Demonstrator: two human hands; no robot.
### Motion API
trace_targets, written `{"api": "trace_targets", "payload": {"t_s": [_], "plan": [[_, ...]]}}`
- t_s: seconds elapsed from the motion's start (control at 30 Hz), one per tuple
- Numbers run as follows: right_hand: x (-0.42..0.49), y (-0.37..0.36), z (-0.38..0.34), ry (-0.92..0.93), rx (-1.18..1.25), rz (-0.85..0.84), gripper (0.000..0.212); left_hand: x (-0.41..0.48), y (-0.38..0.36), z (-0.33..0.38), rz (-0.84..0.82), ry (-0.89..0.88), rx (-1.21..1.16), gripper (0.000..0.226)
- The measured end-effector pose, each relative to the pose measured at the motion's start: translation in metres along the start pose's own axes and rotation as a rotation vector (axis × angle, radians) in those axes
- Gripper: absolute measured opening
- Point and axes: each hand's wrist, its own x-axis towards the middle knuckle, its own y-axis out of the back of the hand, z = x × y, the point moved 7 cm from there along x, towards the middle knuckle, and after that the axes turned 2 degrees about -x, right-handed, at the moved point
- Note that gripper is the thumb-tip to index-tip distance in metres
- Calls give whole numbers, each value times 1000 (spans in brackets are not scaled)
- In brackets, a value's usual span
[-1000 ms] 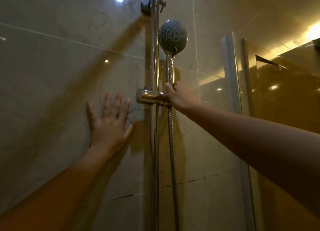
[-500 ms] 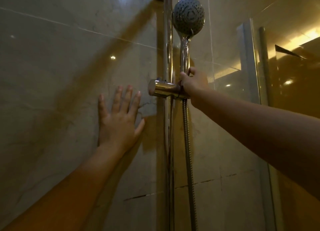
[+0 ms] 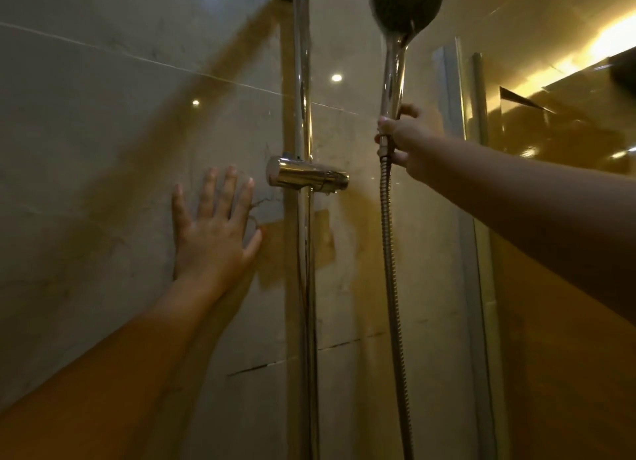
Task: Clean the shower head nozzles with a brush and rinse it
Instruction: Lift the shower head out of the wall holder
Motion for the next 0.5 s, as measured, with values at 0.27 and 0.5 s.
{"api": "trace_targets", "payload": {"t_s": [0.27,0.5], "plan": [[-66,79,25,-78,-127,34,48,2,5,1,-158,33,-127,76],[-137,120,61,-228,-65,-41,31,-61,88,90,-5,249,-1175,47]]}}
